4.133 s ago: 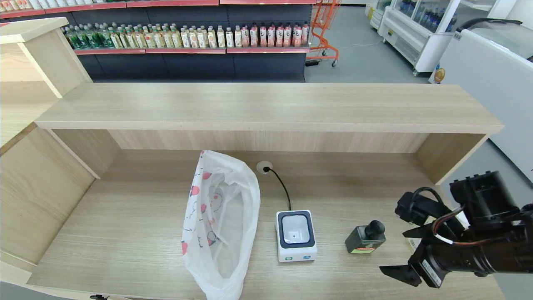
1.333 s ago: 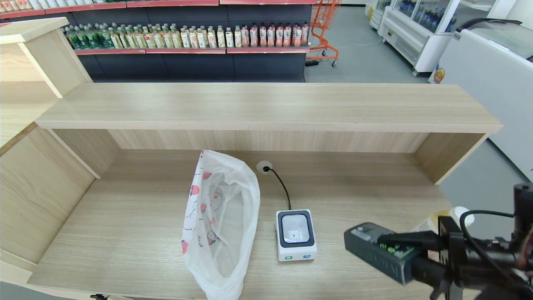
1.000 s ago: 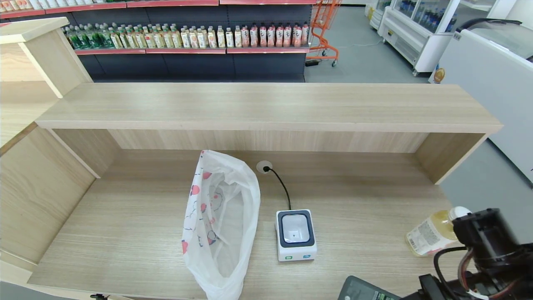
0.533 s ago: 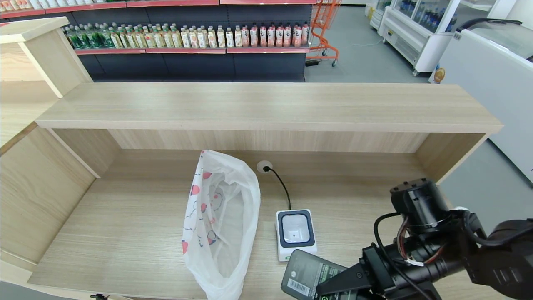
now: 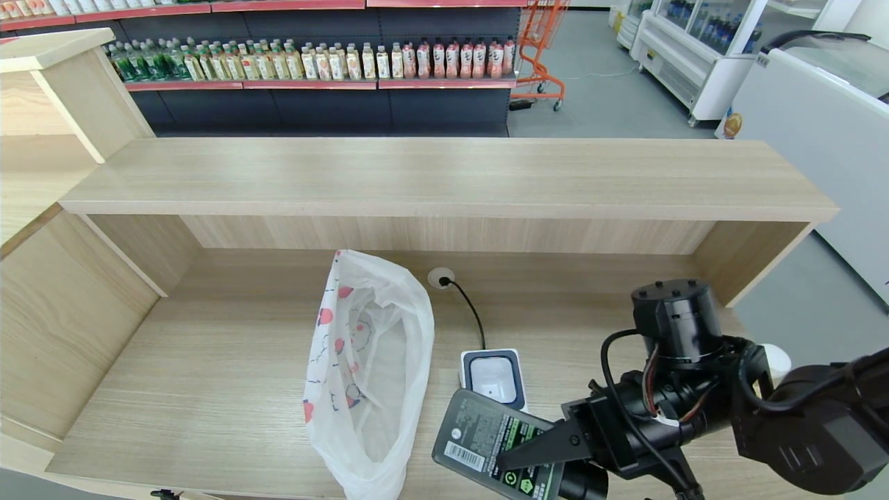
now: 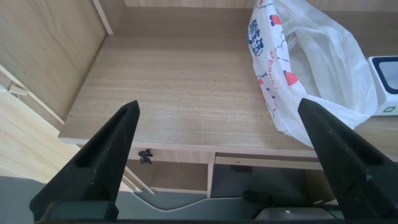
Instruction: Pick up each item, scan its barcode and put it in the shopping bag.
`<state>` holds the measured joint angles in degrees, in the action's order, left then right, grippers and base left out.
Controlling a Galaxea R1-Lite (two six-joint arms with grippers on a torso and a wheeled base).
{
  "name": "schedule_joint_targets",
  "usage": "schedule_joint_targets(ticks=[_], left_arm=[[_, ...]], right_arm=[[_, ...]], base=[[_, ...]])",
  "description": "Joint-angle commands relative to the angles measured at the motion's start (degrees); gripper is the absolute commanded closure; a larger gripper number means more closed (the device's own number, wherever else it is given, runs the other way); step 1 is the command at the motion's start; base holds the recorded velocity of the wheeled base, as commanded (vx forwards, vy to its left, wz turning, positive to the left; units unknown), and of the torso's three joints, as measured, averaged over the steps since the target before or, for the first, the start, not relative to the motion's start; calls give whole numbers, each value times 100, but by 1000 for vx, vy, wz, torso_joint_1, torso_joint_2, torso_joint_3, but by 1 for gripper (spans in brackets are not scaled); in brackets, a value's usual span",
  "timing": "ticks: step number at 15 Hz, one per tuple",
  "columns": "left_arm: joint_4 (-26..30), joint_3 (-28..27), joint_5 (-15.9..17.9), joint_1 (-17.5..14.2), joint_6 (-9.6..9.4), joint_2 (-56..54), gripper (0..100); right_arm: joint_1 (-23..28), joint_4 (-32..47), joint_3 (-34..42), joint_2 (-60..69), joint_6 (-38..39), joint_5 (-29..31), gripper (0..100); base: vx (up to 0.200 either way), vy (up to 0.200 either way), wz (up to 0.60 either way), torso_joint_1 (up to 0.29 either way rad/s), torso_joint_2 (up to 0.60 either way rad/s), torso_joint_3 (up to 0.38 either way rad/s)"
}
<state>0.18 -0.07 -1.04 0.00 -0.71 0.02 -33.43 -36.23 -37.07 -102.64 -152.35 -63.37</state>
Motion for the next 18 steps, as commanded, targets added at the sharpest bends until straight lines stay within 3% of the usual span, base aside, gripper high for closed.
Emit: schedule_joint_targets(ticks=[1, 6, 18], left_arm=[[-1, -1, -2, 0, 0, -2, 0], [-1, -1, -2, 0, 0, -2, 0], [-1, -1, -2, 0, 0, -2, 0]], right_arm=[[-15, -438, -46, -63, -23, 0, 100], [3, -868, -90, -212, -164, 0, 100], [29, -842, -380, -608, -173, -9, 100]], base=[[0, 0, 0, 0, 0, 0], [0, 0, 0, 0, 0, 0], [0, 0, 0, 0, 0, 0]])
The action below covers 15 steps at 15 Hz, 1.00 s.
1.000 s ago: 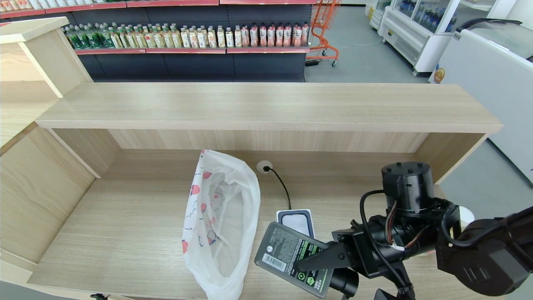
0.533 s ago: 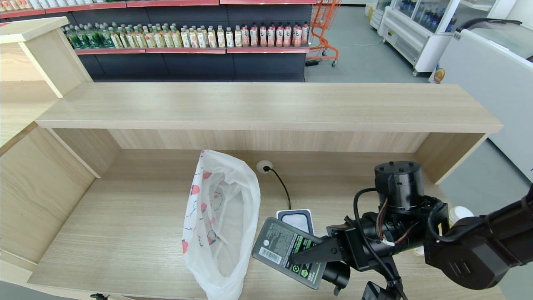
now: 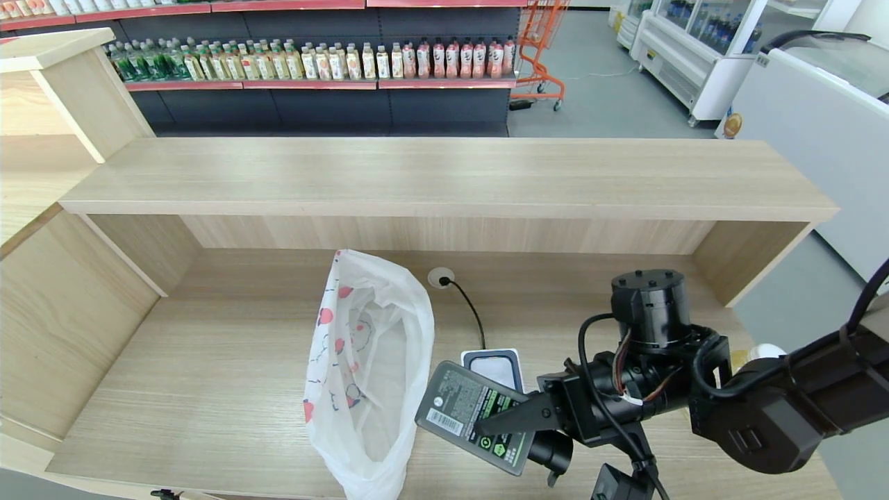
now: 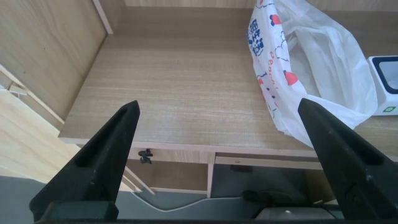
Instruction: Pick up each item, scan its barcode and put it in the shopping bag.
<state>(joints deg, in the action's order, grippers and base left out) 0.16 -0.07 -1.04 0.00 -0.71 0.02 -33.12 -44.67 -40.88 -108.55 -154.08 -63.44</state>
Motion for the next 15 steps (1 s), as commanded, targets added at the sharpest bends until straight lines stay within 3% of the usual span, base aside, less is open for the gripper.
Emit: schedule_joint_targets(ticks=[1, 6, 8, 9, 11, 12, 13, 15], left_arm=[[2, -1, -2, 0, 0, -2, 0], [2, -1, -2, 0, 0, -2, 0], [2, 7, -2, 0, 0, -2, 0], [2, -1, -2, 0, 0, -2, 0], [2, -1, -2, 0, 0, -2, 0], [2, -1, -2, 0, 0, -2, 0], [2, -1, -2, 0, 0, -2, 0], [2, -1, -2, 0, 0, -2, 0]], right_arm=[[-10, 2, -8, -35, 9, -2, 100], [-1, 2, -43, -70, 53, 7, 100], [7, 2, -87, 79, 853, 7, 100], [25, 28, -70, 694, 2163, 113, 100], [210, 213, 519, 1521, 3964, 332, 100], [552, 292, 510, 2294, 4632, 622, 100], [1150, 916, 756, 2804, 5283, 763, 100], [1774, 2832, 440, 3700, 7155, 833, 100]], base=[[0, 0, 0, 0, 0, 0], [0, 0, 0, 0, 0, 0], [0, 0, 0, 0, 0, 0], [0, 0, 0, 0, 0, 0], [0, 0, 0, 0, 0, 0], [0, 0, 0, 0, 0, 0], [0, 0, 0, 0, 0, 0], [0, 0, 0, 0, 0, 0]])
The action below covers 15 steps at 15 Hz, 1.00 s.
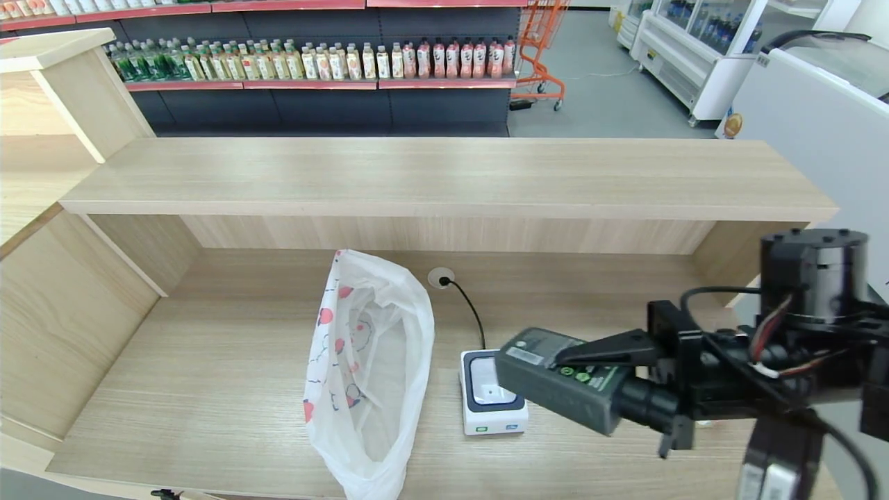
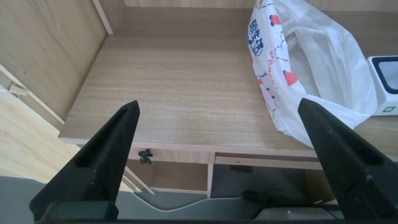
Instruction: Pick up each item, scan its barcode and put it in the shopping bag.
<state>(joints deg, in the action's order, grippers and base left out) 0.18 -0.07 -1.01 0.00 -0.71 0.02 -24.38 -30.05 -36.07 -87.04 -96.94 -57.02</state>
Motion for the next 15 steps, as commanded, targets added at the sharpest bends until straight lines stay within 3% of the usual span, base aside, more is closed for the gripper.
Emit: schedule_joint_targets(ticks=[1, 3, 5, 6, 7, 10, 15], left_arm=[[-1, 7, -4, 0, 0, -2, 0], [-1, -1, -4, 0, 0, -2, 0], [-1, -1, -4, 0, 0, -2, 0], [-1, -1, -4, 0, 0, -2, 0], [-1, -1, -4, 0, 0, -2, 0], [-1, -1, -4, 0, 0, -2, 0], [-1, 7, -4, 0, 9, -2, 0]], right_arm=[[1322, 1933, -198, 1813, 2812, 349, 100], [1788, 2003, -14, 2060, 6231, 903, 100], [1656, 1994, 4, 2016, 9799, 1386, 100], [1568, 1942, -31, 1778, 10880, 1527, 100], [1568, 1827, 65, 1532, 11302, 1650, 100], [1568, 1115, 496, 935, 11557, 1676, 100], [1287, 1054, 408, 741, 11803, 1755, 100]], base=[[0, 0, 0, 0, 0, 0], [0, 0, 0, 0, 0, 0], [0, 0, 0, 0, 0, 0], [0, 0, 0, 0, 0, 0], [0, 0, 0, 0, 0, 0], [0, 0, 0, 0, 0, 0], [0, 0, 0, 0, 0, 0]])
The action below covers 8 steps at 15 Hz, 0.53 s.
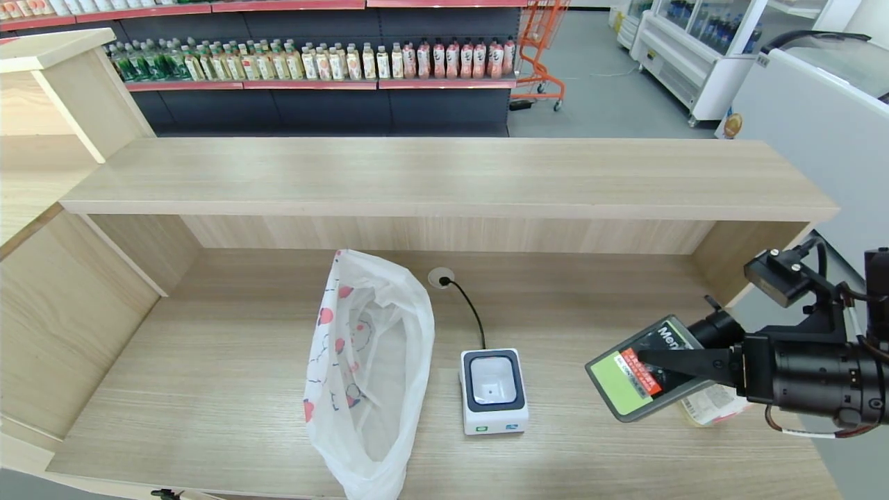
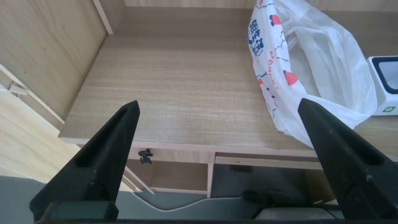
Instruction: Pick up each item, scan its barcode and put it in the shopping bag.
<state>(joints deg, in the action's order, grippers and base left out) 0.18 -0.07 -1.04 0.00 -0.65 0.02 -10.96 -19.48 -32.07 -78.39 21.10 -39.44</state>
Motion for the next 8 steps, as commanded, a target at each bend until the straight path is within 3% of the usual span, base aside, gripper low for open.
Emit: schedule_joint_targets(ticks=[1, 6, 8], left_arm=[[-1, 7, -2, 0, 3, -2, 0], [-1, -1, -2, 0, -6, -2, 0], [-1, -1, -2, 0, 3, -2, 0]], right_arm=[[-135, -3, 52, -124, -1, 138, 100], [-284, -3, 114, -116, -1, 235, 100], [-293, -3, 105, -124, -10, 243, 100]], base=[[0, 0, 0, 0, 0, 0], [0, 0, 0, 0, 0, 0], [0, 200, 0, 5, 5, 2]])
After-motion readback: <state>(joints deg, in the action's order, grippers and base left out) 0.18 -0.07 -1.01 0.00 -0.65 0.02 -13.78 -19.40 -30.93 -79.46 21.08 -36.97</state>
